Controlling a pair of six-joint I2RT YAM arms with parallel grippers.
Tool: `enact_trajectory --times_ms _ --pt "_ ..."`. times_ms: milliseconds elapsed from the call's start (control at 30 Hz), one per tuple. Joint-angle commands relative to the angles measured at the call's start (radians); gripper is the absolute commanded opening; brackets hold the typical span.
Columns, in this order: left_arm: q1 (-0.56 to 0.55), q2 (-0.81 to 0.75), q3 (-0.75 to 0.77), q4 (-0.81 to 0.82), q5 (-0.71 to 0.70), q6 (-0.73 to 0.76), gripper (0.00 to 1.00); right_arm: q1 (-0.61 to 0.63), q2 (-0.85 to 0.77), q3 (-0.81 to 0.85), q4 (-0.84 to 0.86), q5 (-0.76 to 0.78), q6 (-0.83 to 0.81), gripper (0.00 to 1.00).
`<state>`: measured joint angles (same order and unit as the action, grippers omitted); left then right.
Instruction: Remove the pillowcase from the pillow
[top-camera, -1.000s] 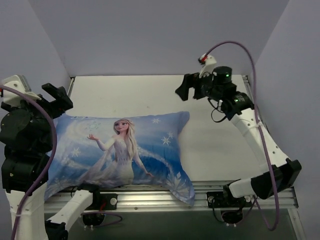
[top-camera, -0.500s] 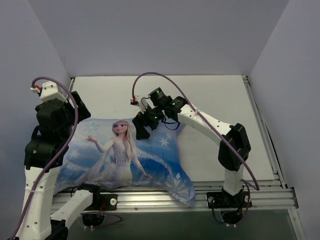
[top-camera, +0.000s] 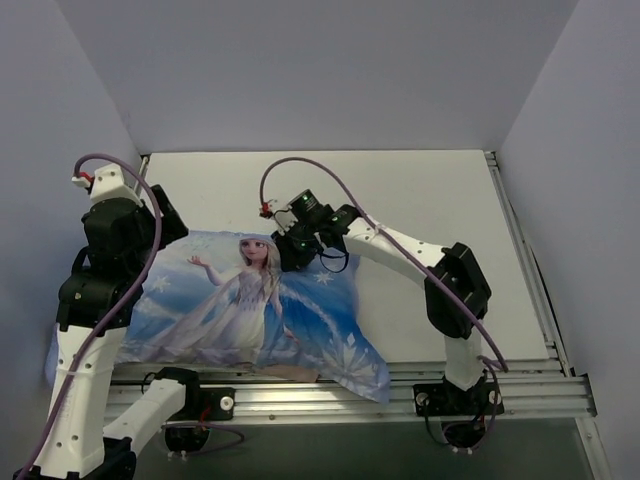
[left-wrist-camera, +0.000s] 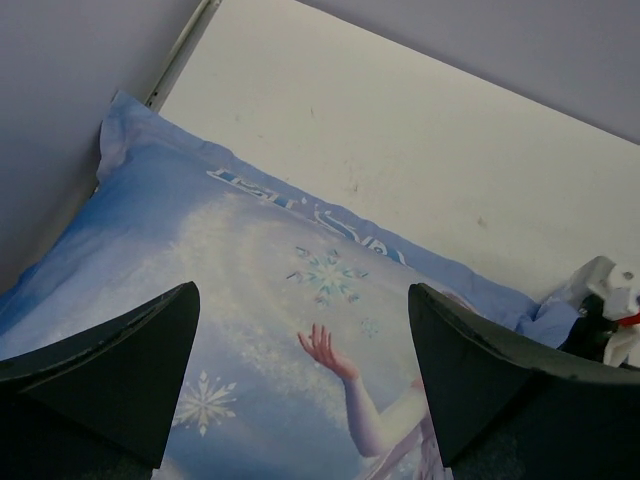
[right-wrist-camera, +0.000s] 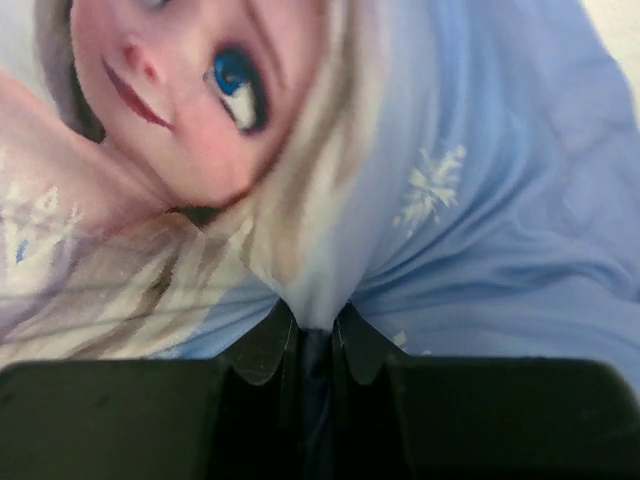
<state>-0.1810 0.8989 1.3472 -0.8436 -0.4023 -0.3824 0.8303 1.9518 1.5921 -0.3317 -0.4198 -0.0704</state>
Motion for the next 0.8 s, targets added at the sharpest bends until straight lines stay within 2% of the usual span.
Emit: enact_trajectory --times_ms 0,100,267,433,600,700,733,767 --pt "0.006 0.017 0.0 0.04 0.042 -0.027 0.94 -0.184 -0.054 -0.104 -0.077 0.272 0.159 0.0" --pt "0.006 0.028 0.001 0.051 0.057 -0.038 0.94 -0.305 -0.15 -0.159 -0.044 0.354 0.257 0.0" --pt "0.006 0.046 -0.005 0.07 0.094 -0.061 0.94 -0.433 -0.267 -0.289 0.013 0.354 0.354 0.0" --pt "0.006 0.081 -0.025 0.101 0.163 -0.111 0.94 -0.398 -0.315 -0.346 0.036 0.227 0.302 0.0" --pt "0.003 0.133 -0.062 0.155 0.289 -0.182 0.94 -0.255 -0.311 -0.29 -0.027 0.201 0.23 0.02" --pt "-0.009 0.179 -0.08 0.182 0.37 -0.225 0.94 -0.209 -0.329 -0.226 -0.072 0.165 0.205 0.22" --pt "-0.015 0.192 -0.083 0.199 0.382 -0.242 0.94 -0.211 -0.339 -0.213 -0.07 0.15 0.214 0.39" --pt "-0.032 0.204 -0.086 0.208 0.391 -0.251 0.94 -0.212 -0.353 -0.199 -0.07 0.144 0.218 0.48"
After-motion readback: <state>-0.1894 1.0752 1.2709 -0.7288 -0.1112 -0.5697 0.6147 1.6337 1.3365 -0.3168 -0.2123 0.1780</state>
